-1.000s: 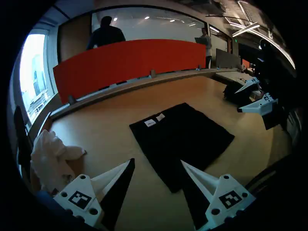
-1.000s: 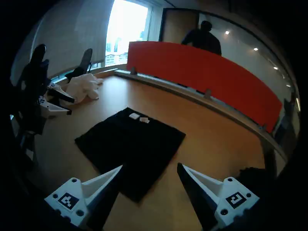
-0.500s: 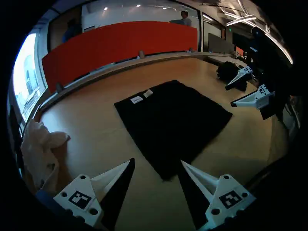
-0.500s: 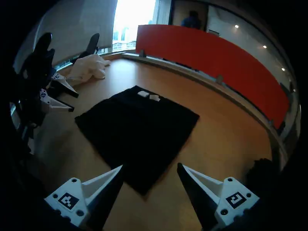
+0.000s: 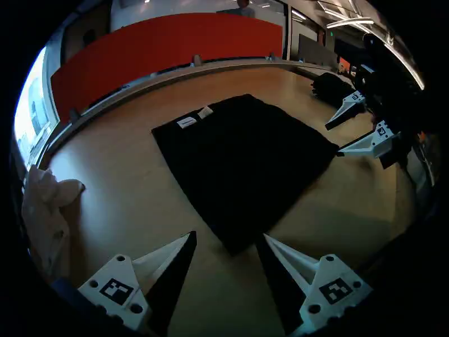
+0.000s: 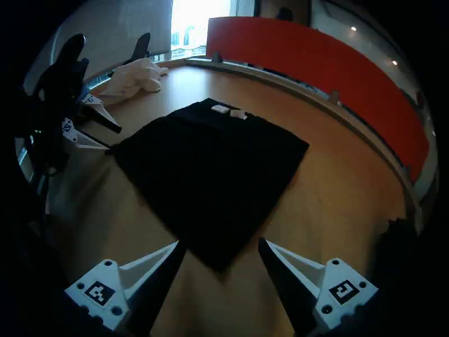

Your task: Fold towel

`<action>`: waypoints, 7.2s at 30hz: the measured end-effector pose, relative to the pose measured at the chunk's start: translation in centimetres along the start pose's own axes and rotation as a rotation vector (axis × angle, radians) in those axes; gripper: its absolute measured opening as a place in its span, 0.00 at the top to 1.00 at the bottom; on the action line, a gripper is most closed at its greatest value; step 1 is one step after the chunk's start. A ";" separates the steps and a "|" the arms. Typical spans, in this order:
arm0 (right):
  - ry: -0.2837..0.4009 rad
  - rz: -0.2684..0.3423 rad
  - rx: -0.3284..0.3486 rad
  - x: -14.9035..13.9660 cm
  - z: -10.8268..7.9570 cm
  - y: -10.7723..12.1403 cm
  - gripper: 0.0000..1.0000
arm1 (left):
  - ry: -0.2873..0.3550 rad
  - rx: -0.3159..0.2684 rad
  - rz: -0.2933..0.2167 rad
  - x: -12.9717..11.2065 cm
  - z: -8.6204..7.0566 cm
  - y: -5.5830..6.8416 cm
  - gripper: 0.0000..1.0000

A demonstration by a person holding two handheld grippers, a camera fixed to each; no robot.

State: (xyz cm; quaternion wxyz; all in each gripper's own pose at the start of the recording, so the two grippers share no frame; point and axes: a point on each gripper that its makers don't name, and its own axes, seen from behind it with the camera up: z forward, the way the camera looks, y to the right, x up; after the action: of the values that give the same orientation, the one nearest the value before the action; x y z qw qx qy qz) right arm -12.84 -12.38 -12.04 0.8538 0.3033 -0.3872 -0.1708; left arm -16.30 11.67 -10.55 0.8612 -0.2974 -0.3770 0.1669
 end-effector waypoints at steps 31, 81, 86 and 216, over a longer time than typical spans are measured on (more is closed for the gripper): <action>-0.018 0.050 0.044 -1.5 0.3 -0.6 0.22 | -0.061 -0.031 0.009 -0.5 0.9 0.8 0.28; 0.046 0.052 0.016 3.1 -4.0 -0.4 0.86 | -0.011 0.010 -0.098 3.9 -2.4 1.3 0.90; 0.055 0.037 0.007 3.9 -5.5 -0.4 0.86 | 0.001 0.011 -0.098 4.9 -3.8 1.4 0.90; -0.104 0.068 -0.057 3.1 0.7 5.9 0.53 | -0.168 0.065 -0.130 6.1 3.2 -2.1 0.67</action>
State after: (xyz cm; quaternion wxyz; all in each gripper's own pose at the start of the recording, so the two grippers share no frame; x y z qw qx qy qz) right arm -11.07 -9.87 -6.12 0.8462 0.2560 -0.4360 -0.1682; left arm -14.51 14.42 -4.11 0.8447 -0.2292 -0.4607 0.1470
